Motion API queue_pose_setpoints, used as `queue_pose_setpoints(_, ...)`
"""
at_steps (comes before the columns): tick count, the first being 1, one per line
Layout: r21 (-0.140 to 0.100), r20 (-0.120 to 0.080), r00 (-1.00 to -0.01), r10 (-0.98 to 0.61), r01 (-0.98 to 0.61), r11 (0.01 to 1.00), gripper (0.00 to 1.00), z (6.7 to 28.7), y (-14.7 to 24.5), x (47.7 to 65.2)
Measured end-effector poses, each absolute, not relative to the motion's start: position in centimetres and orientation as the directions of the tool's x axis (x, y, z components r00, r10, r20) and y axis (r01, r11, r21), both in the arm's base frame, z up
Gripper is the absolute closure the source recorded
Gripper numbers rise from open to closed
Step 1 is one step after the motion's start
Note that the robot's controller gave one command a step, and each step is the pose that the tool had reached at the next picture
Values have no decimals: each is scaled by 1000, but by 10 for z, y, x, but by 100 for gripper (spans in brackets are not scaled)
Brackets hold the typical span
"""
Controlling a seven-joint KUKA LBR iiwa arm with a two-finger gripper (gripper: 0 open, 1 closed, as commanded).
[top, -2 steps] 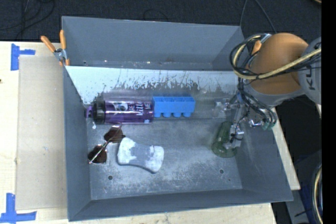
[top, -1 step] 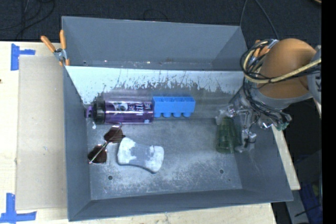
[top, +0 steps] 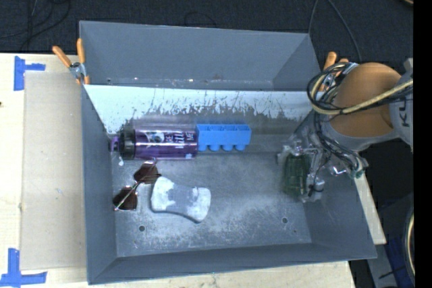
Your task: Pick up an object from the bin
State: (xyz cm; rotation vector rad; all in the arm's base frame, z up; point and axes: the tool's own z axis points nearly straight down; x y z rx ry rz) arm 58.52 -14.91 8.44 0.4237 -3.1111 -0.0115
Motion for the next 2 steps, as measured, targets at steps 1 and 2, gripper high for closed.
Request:
queue_pose_setpoints(1,9,-6,-605,-796,-796,605,100,75,-137,598)
queue_pose_setpoints(2,9,-6,-600,-800,-800,599,100,75,-137,599)
